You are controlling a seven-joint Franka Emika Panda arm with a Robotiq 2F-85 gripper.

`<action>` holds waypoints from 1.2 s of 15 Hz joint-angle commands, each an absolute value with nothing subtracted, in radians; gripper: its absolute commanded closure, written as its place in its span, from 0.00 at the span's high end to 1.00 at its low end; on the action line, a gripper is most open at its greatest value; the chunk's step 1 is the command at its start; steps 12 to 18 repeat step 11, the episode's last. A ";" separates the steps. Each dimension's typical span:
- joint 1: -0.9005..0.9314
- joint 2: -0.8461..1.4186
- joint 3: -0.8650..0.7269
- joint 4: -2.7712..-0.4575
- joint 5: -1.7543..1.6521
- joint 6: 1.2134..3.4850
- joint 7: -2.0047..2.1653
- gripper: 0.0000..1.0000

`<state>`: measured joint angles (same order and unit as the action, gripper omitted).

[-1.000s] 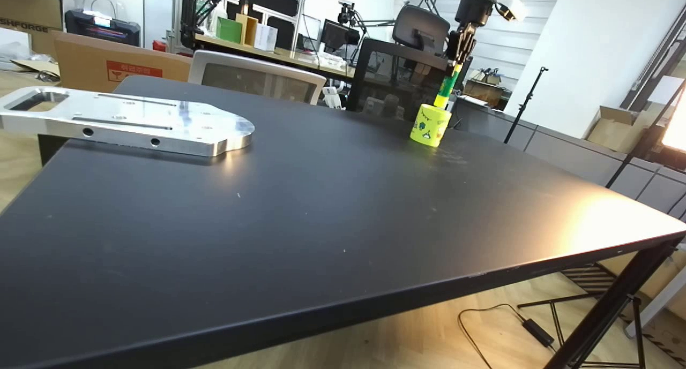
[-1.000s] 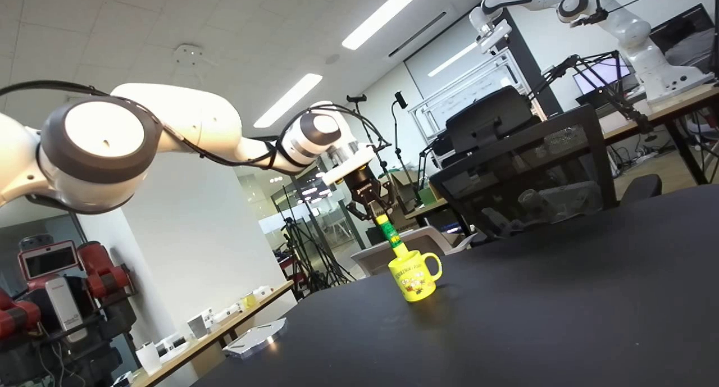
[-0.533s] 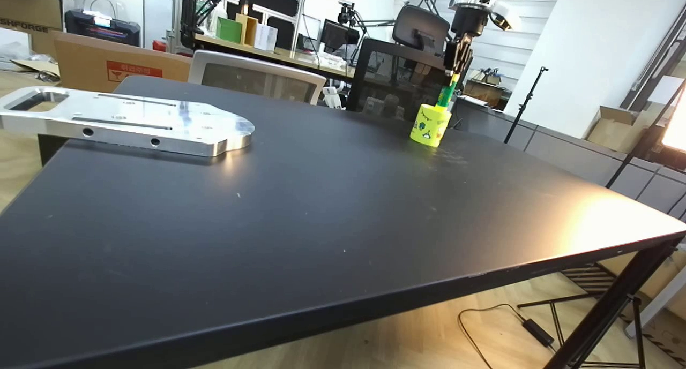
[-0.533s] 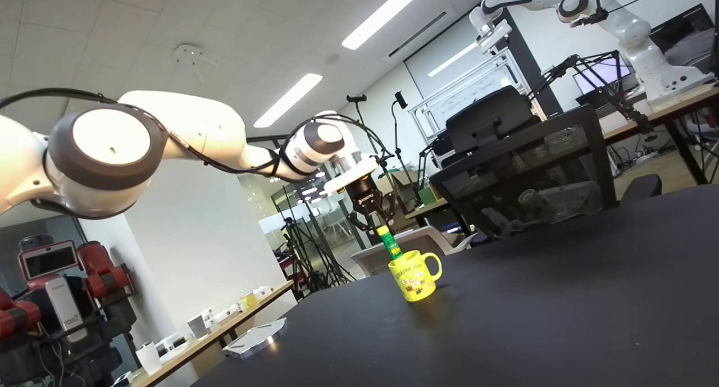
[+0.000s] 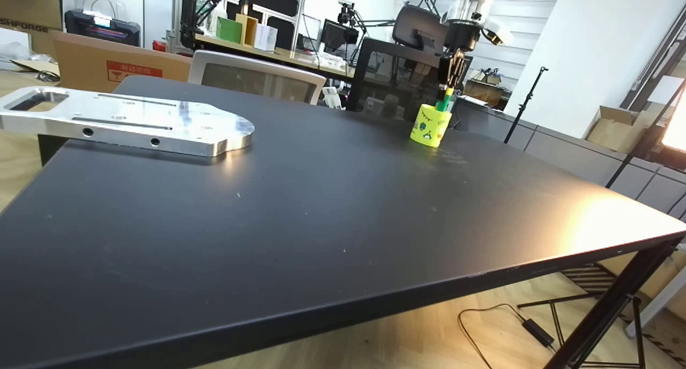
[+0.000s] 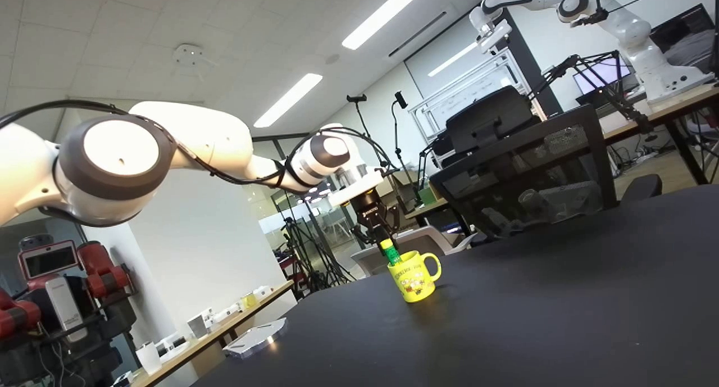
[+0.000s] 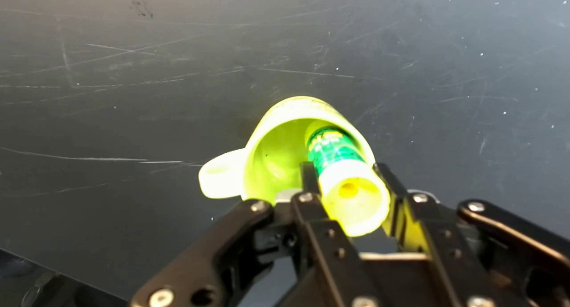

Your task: Pick the bottle on the table and put it in the mug

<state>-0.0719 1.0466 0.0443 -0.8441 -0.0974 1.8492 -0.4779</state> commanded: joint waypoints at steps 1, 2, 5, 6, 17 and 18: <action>-0.066 1.035 0.042 -0.847 -0.097 1.853 -0.457 0.66; -0.064 1.029 0.040 -0.847 -0.100 1.856 -0.458 0.73; -0.063 0.997 0.041 -0.856 -0.098 1.870 -0.455 0.94; -0.064 0.983 0.043 -0.862 -0.095 1.869 -0.454 0.98; -0.064 0.972 0.051 -0.844 -0.094 1.850 -0.478 1.00; -0.064 0.972 0.051 -0.844 -0.094 1.850 -0.478 1.00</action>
